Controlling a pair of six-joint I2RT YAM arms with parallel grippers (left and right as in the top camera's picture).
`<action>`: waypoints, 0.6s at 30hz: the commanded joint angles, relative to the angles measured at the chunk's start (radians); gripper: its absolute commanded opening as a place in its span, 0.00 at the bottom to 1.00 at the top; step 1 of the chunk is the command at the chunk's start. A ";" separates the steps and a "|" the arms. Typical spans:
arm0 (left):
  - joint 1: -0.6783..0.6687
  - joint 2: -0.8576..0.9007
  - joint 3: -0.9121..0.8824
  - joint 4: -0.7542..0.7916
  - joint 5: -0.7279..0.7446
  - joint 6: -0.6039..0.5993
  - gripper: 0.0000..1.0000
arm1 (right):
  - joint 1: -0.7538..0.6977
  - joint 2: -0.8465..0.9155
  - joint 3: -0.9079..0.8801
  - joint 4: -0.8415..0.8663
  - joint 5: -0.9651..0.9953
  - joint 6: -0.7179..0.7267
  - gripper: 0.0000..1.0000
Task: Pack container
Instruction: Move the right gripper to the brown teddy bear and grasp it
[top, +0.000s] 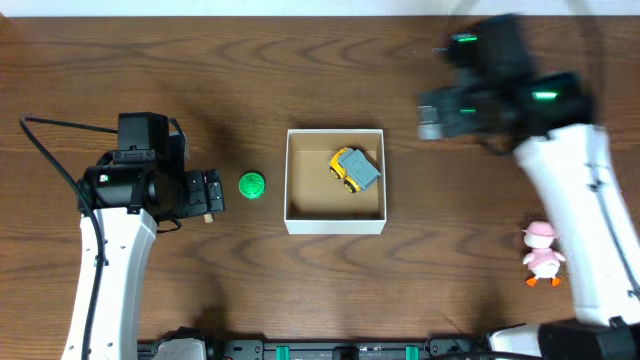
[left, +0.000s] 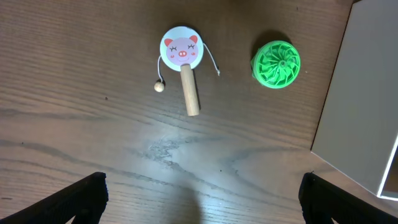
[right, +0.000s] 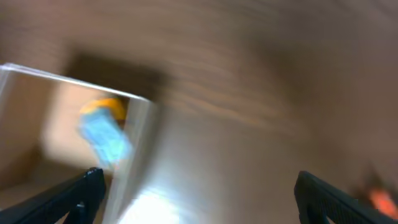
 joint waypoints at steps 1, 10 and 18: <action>0.003 0.005 0.015 -0.002 0.000 -0.002 0.98 | -0.167 -0.021 0.004 -0.068 0.017 0.048 0.99; 0.003 0.005 0.015 -0.002 0.000 -0.011 0.98 | -0.574 -0.021 -0.169 -0.006 0.018 -0.084 0.99; 0.003 0.005 0.015 -0.003 0.000 -0.017 0.98 | -0.800 -0.020 -0.394 0.186 0.088 -0.207 0.99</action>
